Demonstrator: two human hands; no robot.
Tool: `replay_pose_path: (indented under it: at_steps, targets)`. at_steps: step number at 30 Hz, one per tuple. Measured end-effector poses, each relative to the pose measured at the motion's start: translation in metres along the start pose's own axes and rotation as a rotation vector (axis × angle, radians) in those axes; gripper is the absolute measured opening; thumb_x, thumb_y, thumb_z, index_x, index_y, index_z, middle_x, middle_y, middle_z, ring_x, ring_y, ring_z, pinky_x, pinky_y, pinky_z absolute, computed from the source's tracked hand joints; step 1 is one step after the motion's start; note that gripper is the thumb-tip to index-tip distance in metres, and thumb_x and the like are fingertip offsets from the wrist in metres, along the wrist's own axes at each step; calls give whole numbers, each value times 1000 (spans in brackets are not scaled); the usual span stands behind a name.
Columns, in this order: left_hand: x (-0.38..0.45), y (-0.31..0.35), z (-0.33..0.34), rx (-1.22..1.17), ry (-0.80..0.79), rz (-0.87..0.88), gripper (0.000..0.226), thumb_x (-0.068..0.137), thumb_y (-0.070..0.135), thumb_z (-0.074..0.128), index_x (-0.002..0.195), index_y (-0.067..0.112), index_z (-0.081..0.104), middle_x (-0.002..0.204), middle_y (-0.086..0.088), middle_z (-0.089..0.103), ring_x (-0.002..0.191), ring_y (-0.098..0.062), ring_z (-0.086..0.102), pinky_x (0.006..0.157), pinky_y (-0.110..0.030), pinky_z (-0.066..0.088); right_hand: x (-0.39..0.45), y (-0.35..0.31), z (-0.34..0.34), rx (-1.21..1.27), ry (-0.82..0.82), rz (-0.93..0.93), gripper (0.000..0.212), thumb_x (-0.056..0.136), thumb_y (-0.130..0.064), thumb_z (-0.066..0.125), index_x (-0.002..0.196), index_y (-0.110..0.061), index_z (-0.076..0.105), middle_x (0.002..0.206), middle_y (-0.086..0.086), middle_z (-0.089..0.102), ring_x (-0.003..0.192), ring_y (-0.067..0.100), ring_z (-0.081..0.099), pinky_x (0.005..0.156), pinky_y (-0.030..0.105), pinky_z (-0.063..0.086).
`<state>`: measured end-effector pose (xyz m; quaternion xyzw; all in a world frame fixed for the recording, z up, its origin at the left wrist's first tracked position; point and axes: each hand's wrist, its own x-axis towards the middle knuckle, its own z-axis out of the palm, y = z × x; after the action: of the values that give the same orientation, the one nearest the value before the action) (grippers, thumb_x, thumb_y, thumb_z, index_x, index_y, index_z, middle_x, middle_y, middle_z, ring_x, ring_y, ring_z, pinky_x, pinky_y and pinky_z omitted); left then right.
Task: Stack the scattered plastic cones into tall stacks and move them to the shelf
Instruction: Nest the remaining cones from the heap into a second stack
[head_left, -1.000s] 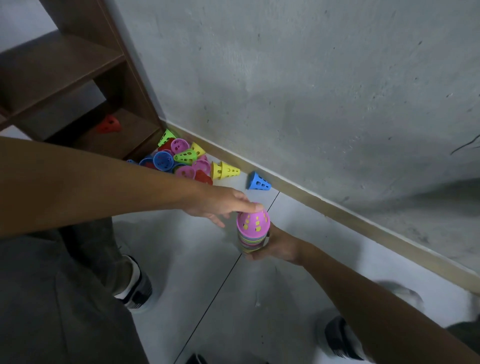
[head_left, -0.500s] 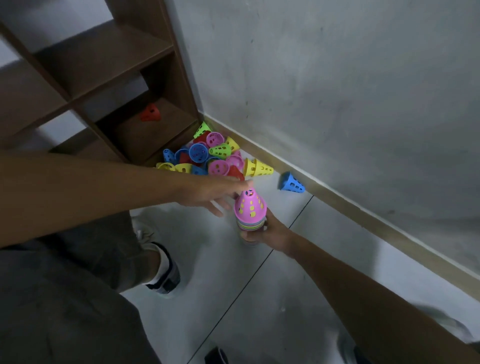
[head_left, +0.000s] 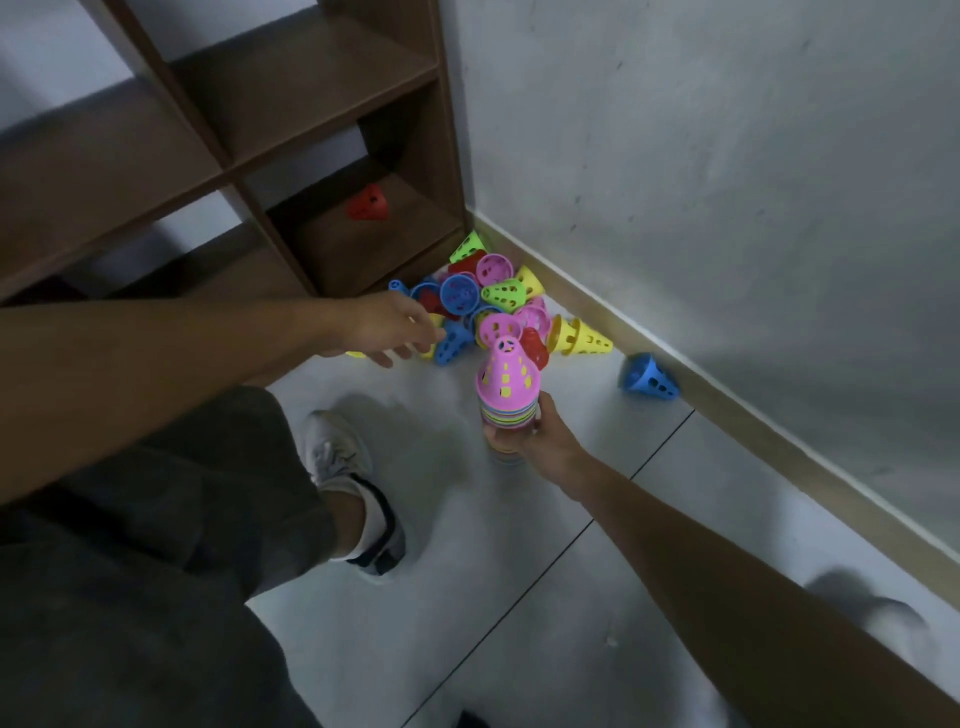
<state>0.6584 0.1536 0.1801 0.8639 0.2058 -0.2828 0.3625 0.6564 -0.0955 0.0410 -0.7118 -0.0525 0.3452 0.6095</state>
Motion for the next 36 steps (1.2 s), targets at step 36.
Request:
replay_pose_path:
  at_steps: [36]
  targets:
    - [170, -78, 40, 412, 336, 231, 62, 91, 30, 69, 148, 31, 43, 162, -3, 16, 146, -37, 17, 112, -49, 37, 155, -4, -108, -1125, 194, -104, 83, 85, -18, 74, 152, -39, 29, 157, 10, 21, 143, 35, 28, 112, 46, 41]
